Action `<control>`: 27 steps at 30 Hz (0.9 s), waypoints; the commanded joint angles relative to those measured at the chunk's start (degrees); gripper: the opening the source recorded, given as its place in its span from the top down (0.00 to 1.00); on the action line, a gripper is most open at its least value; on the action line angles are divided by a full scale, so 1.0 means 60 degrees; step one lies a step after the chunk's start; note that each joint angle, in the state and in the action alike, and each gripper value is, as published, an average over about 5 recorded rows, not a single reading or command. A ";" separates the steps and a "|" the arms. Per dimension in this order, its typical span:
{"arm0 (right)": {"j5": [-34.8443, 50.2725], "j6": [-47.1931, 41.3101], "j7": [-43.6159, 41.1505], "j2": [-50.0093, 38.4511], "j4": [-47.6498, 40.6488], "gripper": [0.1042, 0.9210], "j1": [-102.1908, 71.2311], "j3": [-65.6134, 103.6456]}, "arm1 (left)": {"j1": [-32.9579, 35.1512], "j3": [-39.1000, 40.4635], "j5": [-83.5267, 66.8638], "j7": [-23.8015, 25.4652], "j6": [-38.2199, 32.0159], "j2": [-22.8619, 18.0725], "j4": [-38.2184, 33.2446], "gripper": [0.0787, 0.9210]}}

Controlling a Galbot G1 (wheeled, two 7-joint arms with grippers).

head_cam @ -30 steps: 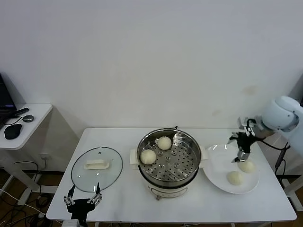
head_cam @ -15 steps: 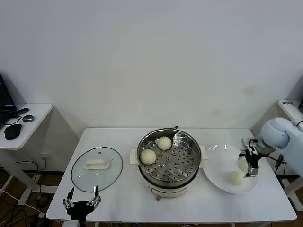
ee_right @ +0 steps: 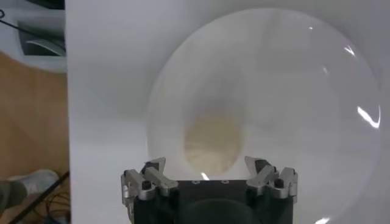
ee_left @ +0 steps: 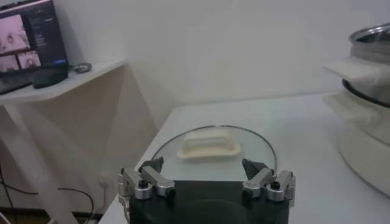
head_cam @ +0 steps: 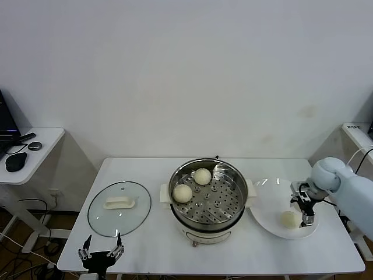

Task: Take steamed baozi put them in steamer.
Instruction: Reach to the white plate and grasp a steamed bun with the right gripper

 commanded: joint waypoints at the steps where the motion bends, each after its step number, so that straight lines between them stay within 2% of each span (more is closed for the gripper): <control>1: -0.0380 0.0405 0.0191 0.0535 -0.0588 0.12 -0.0161 0.0078 | -0.0016 -0.0009 0.0003 0.0000 0.0002 -0.0002 0.0069 0.12; 20: -0.0636 0.0459 0.0097 0.0686 -0.0760 0.12 -0.0314 0.0131 | -0.0107 -0.0016 0.0007 0.0007 0.0009 0.0036 0.0230 0.12; 23: -0.0630 0.0465 0.0121 0.0709 -0.0779 0.18 -0.0328 0.0149 | -0.0115 -0.0009 0.0007 0.0009 0.0008 0.0034 0.0240 0.12; 27: -0.0631 0.0468 0.0199 0.0708 -0.0802 0.31 -0.0372 0.0216 | -0.0133 -0.0004 0.0009 0.0012 0.0009 0.0039 0.0251 0.12</control>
